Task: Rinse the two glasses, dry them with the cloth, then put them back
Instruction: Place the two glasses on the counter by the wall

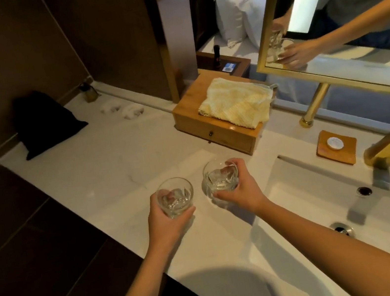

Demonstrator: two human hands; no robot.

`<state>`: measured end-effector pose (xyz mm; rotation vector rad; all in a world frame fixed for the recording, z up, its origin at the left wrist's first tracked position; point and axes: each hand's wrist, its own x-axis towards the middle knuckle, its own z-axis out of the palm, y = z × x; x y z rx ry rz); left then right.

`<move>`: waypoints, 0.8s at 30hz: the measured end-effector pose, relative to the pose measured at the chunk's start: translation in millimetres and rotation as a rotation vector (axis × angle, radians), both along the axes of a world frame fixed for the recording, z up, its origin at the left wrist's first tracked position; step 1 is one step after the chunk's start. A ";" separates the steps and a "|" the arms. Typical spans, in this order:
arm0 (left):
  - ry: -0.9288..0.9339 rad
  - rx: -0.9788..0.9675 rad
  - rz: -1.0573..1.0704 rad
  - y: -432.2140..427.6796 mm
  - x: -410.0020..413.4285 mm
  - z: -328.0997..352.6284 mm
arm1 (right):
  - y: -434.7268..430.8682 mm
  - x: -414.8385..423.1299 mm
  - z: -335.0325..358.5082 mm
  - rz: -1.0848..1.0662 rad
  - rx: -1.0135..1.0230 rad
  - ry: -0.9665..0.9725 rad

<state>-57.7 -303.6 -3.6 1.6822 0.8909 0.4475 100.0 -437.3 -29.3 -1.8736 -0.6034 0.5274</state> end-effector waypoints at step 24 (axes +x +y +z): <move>-0.081 0.069 -0.261 335.8 43.7 20.2 | 249.3 7.4 31.5 -0.150 -0.004 -0.039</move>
